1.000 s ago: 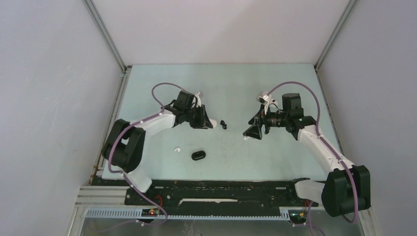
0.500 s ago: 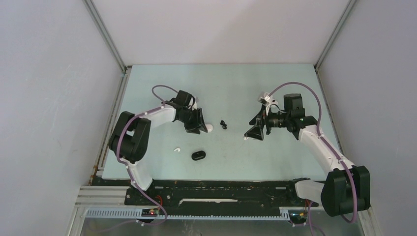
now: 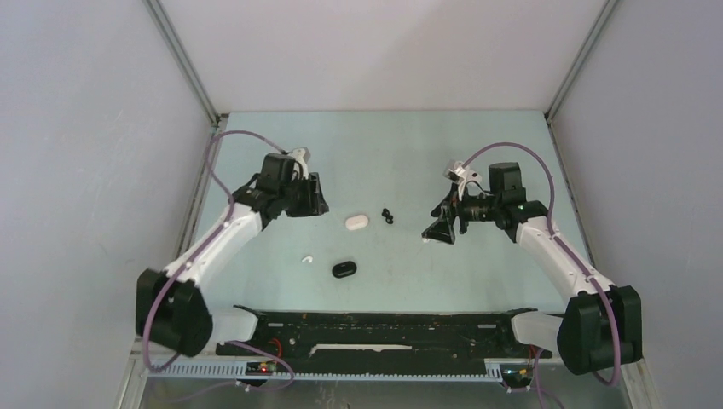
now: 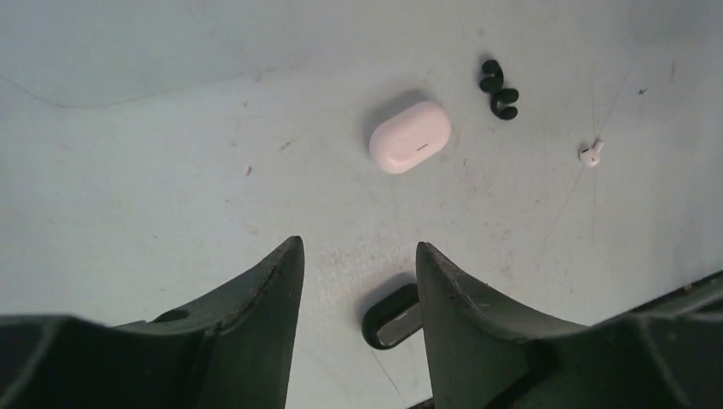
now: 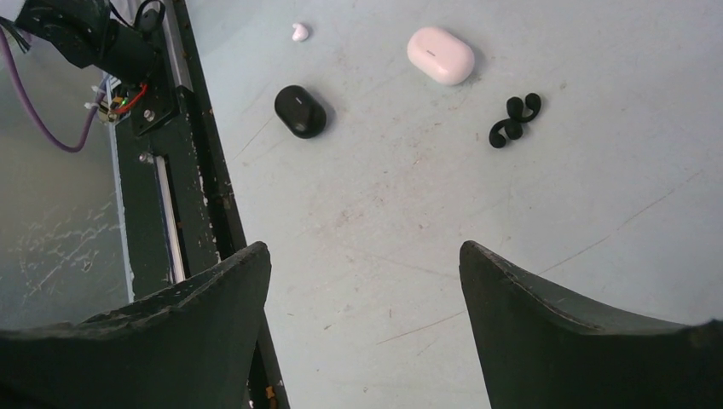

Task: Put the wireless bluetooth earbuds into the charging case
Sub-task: Place the charging case at the center of the board.

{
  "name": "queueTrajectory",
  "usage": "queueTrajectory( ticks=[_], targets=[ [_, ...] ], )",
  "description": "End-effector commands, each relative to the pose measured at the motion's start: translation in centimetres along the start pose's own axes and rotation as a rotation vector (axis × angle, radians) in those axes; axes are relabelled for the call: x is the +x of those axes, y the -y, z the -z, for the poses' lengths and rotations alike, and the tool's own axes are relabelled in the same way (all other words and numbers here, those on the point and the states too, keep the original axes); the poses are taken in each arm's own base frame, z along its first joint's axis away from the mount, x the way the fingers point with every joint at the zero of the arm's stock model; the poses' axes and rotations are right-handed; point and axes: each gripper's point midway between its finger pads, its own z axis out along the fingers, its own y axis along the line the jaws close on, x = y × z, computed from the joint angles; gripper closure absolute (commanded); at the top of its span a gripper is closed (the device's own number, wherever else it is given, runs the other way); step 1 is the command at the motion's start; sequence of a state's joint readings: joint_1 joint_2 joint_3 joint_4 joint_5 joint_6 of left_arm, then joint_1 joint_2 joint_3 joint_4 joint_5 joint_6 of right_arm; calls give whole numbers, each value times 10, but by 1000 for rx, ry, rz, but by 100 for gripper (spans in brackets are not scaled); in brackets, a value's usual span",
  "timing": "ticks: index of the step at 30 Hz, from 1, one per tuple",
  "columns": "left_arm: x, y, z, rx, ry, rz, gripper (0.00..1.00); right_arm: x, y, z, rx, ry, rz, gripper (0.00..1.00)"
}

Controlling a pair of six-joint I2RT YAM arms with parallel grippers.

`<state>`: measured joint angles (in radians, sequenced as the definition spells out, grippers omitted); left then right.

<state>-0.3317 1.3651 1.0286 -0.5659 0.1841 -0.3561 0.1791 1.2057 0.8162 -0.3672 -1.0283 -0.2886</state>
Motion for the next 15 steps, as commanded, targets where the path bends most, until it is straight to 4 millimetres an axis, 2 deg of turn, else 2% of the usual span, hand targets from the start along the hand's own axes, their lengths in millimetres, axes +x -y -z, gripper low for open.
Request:
queueTrajectory(
  ticks=[1, 3, 5, 8, 15],
  targets=[
    [-37, -11, 36, -68, 305, -70, 44, -6, 7, -14, 46, -31, 69, 16],
    [-53, -10, 68, -80, 449, -113, 43, -3, 5, -25, 58, -69, 114, 16],
    [-58, -13, 88, -97, 553, -124, 40, 1, 2, -41, 60, -123, 168, 16],
    [-55, -18, 93, -108, 599, -123, 33, 12, -10, -69, 23, -233, 274, 19],
    [-55, -35, 92, -223, 525, -54, 27, 56, -46, -135, -101, -500, 457, 31]
  ],
)
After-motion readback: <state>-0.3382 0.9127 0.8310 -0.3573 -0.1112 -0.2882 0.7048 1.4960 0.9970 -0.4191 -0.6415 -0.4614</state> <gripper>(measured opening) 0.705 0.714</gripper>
